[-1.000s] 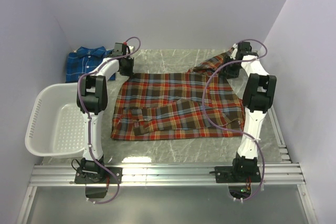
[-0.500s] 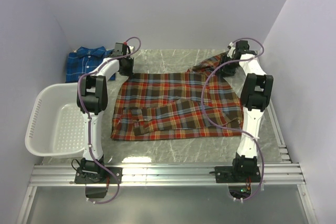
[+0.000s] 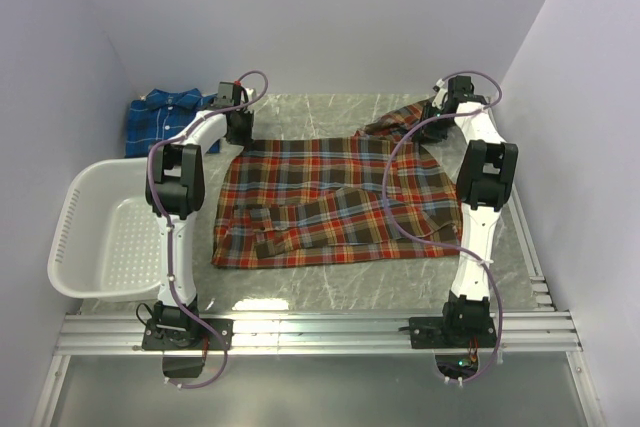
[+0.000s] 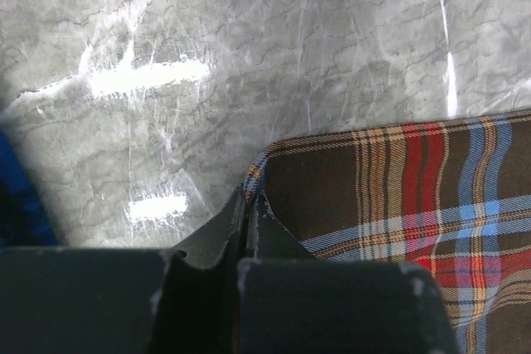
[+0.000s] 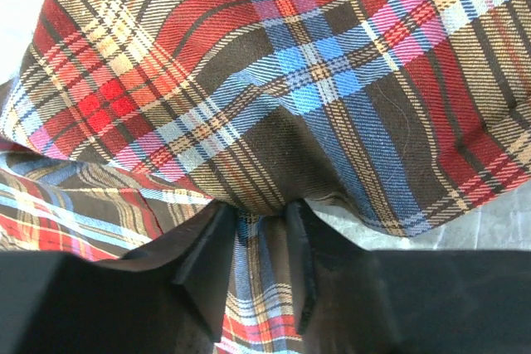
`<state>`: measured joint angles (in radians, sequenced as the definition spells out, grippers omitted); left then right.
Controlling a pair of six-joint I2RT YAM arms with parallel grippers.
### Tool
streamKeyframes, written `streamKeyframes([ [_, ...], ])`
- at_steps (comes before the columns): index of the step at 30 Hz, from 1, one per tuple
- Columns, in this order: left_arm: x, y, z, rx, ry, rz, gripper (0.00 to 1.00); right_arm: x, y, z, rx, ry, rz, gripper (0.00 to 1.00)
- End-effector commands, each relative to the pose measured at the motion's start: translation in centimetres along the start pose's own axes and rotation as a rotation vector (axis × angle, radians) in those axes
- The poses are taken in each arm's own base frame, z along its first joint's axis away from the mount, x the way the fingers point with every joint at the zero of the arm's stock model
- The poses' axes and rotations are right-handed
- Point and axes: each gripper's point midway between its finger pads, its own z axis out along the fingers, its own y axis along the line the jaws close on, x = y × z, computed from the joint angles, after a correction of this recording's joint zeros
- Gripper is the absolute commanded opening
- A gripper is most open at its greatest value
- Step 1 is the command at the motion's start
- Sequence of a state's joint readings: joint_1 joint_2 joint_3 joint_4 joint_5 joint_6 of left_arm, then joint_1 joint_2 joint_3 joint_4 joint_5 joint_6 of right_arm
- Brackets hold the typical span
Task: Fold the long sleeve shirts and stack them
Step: Fold the shirt
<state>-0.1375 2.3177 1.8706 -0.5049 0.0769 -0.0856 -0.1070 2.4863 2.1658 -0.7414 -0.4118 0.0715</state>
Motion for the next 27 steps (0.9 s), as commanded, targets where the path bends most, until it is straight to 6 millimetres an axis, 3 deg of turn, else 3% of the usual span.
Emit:
streamKeyframes([
  [1, -0.4, 1.1, -1.7, -0.033, -0.006, 0.018, 0.00, -0.5, 0.4, -0.1, -0.011, -0.015, -0.021, 0.33],
  [4, -0.6, 1.3, -1.9, -0.041, -0.010, 0.014, 0.01, -1.2, 0.3, -0.8, -0.002, -0.033, -0.028, 0.32],
  [8, -1.3, 1.6, -2.5, -0.052, -0.026, 0.011, 0.01, -2.5, 0.8, -2.4, 0.008, -0.076, -0.058, 0.17],
  [15, -3.0, 1.4, -3.8, -0.041, -0.082, 0.014, 0.00, -3.0, 0.7, -4.0, 0.035, -0.101, -0.078, 0.14],
  [21, -2.3, 1.7, -3.3, -0.052, -0.063, 0.014, 0.00, -1.3, -0.5, -2.7, 0.042, -0.054, -0.033, 0.42],
  [27, -1.8, 2.1, -3.0, -0.073, -0.048, 0.019, 0.00, -0.7, -2.3, -3.5, 0.079, -0.060, 0.023, 0.44],
])
